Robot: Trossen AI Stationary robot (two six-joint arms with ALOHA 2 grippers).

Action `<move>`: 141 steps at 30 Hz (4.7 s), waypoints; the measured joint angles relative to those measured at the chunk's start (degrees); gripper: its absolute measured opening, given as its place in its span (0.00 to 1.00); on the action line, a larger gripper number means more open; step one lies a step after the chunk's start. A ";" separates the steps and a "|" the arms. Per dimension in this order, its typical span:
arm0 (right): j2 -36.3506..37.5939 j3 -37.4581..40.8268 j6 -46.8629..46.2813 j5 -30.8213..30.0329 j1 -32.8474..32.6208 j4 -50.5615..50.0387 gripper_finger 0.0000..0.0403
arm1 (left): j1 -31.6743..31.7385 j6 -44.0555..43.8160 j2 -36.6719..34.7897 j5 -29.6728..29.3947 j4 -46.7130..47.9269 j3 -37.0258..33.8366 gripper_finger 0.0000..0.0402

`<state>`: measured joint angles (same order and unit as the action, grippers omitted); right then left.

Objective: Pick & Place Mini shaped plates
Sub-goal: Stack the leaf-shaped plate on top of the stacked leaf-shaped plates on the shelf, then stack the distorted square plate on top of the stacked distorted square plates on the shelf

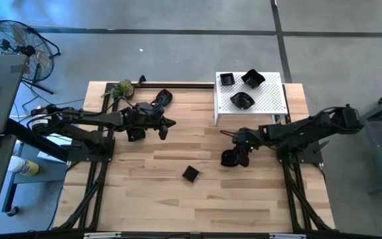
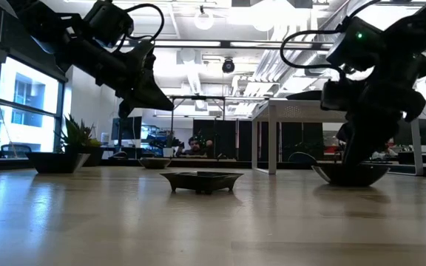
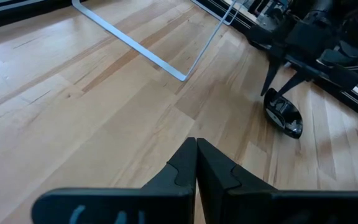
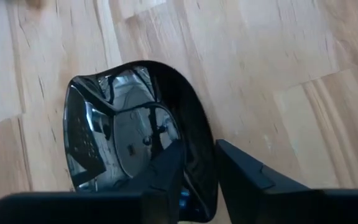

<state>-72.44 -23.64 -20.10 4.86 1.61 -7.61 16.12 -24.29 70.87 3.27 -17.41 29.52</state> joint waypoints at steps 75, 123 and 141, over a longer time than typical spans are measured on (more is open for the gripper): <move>-1.88 -48.83 20.77 13.40 53.18 -54.08 0.04 | 0.00 1.97 -0.02 0.61 0.00 -0.04 0.00; 22.28 -19.41 -5.42 -6.28 15.43 2.16 0.01 | 21.00 4.53 -0.74 12.78 13.84 9.09 0.00; 22.27 -19.43 0.09 -5.79 15.47 4.98 0.00 | 20.96 17.46 -15.21 6.57 57.96 16.65 0.00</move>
<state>-50.17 -43.07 -20.01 -0.93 17.08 -2.63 37.08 -6.84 55.66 9.84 40.55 46.17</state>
